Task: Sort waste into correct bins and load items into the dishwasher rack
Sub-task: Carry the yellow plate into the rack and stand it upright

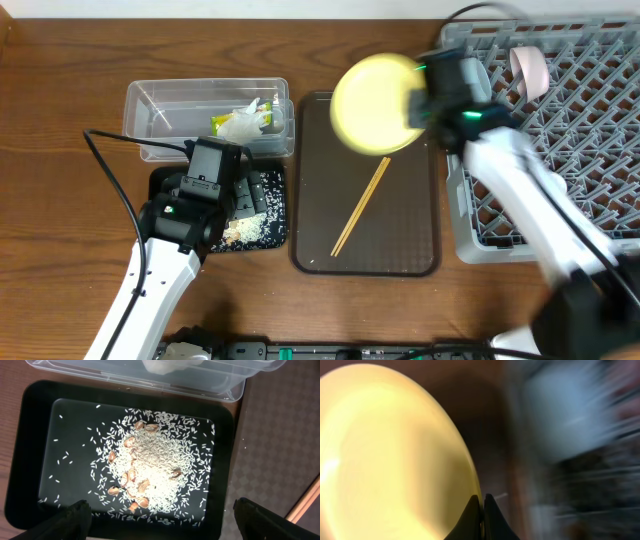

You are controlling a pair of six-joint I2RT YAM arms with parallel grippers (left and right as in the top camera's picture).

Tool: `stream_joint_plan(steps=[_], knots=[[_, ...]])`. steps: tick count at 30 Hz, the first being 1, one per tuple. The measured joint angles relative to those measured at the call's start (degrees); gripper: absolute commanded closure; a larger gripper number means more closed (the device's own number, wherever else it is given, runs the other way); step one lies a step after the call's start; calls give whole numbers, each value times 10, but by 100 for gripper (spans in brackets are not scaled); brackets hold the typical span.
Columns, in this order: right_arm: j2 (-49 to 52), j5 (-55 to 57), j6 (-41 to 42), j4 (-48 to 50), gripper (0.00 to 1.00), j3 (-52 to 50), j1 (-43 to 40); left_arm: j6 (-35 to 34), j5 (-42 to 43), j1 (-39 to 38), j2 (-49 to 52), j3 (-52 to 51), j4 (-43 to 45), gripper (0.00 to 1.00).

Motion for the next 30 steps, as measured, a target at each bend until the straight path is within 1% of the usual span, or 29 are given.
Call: stream_joint_plan(steps=[3, 6, 11, 13, 18, 23, 30], knots=[[-64, 55, -56, -6, 99, 1, -31, 0, 0, 0, 0, 0, 0, 7], [-106, 130, -137, -6, 99, 1, -65, 0, 0, 0, 0, 0, 0, 7], [-122, 238, -258, -12, 99, 1, -111, 0, 0, 0, 0, 0, 0, 7], [-121, 277, -289, -26, 99, 1, -125, 0, 0, 0, 0, 0, 0, 7], [-114, 323, -294, -76, 99, 1, -139, 0, 0, 0, 0, 0, 0, 7], [-77, 336, -278, -94, 99, -1, -139, 0, 0, 0, 0, 0, 0, 7], [-14, 363, -221, -94, 99, -21, -139, 0, 0, 0, 0, 0, 0, 7]])
